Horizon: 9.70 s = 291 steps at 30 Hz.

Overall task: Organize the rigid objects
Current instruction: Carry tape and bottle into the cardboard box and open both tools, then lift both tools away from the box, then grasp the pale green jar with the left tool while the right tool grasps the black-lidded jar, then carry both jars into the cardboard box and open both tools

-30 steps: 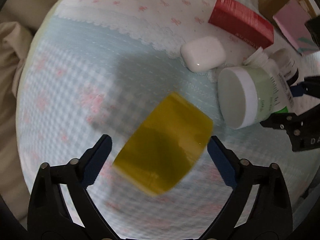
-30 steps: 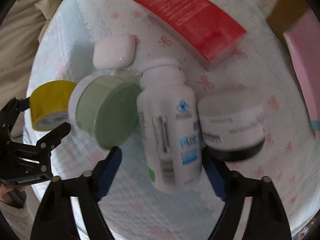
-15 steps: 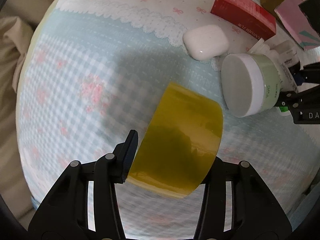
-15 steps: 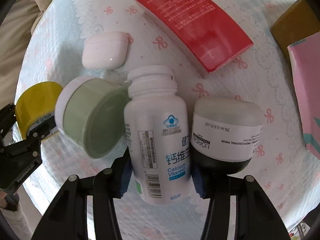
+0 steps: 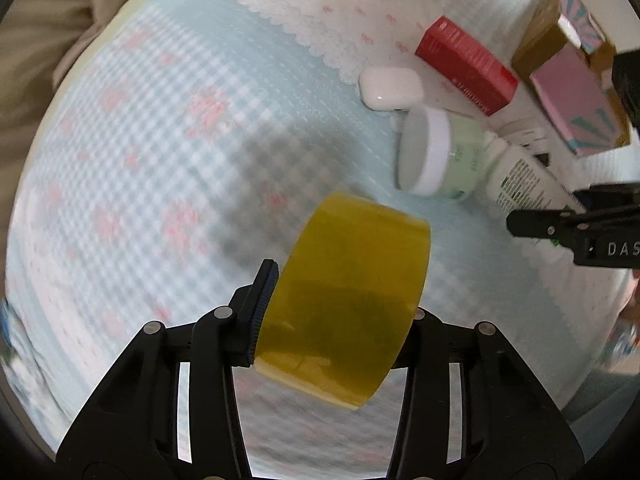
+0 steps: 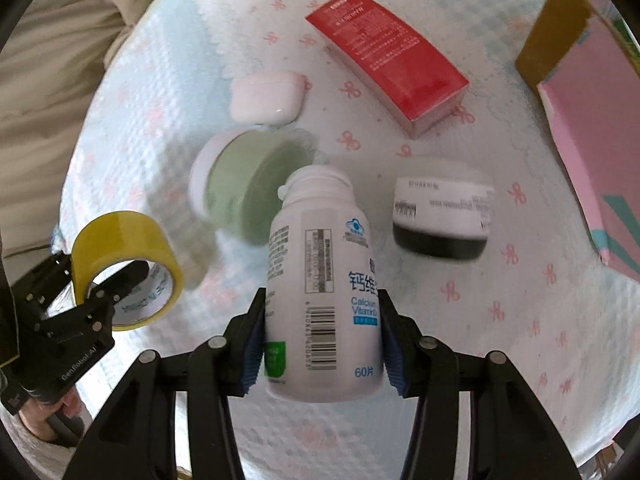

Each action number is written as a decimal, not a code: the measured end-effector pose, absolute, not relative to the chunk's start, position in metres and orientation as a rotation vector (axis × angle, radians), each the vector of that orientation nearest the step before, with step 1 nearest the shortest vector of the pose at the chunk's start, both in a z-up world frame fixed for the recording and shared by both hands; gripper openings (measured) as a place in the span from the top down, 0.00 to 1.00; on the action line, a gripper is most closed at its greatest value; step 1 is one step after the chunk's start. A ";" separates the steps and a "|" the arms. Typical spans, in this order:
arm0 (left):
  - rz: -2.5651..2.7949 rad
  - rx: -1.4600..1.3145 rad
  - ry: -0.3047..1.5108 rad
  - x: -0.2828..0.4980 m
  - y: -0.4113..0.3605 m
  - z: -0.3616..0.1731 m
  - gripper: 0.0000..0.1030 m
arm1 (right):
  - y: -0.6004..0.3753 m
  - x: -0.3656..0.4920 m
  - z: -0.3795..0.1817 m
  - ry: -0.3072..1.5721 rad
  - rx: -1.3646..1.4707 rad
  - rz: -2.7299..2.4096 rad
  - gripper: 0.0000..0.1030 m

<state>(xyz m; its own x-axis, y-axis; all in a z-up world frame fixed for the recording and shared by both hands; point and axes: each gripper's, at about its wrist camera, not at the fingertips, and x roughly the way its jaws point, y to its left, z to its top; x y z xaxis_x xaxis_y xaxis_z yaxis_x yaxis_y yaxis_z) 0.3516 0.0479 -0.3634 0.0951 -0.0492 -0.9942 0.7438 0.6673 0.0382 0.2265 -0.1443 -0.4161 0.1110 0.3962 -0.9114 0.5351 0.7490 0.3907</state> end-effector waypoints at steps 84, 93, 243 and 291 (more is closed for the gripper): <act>-0.508 0.482 1.416 0.268 -0.370 -0.350 0.00 | -0.540 0.173 -0.374 1.347 0.571 -0.140 0.00; -0.479 0.412 1.423 0.258 -0.346 -0.338 0.00 | -0.543 0.167 -0.365 1.323 0.611 -0.169 0.00; -0.621 0.214 1.155 0.234 -0.029 -0.262 0.62 | -0.173 0.113 -0.296 1.280 0.748 -0.222 0.48; -0.404 0.043 1.279 0.233 -0.328 -0.309 0.62 | -0.541 0.133 -0.333 1.304 0.675 -0.182 0.48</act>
<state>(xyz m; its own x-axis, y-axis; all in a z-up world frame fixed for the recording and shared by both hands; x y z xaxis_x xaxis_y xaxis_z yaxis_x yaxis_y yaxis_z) 0.2328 -0.3278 -0.3095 0.2280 -0.2695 -0.9356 0.3170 0.9291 -0.1904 0.1326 -0.5406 -0.3325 0.2805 0.2427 -0.9287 0.4877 0.7973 0.3556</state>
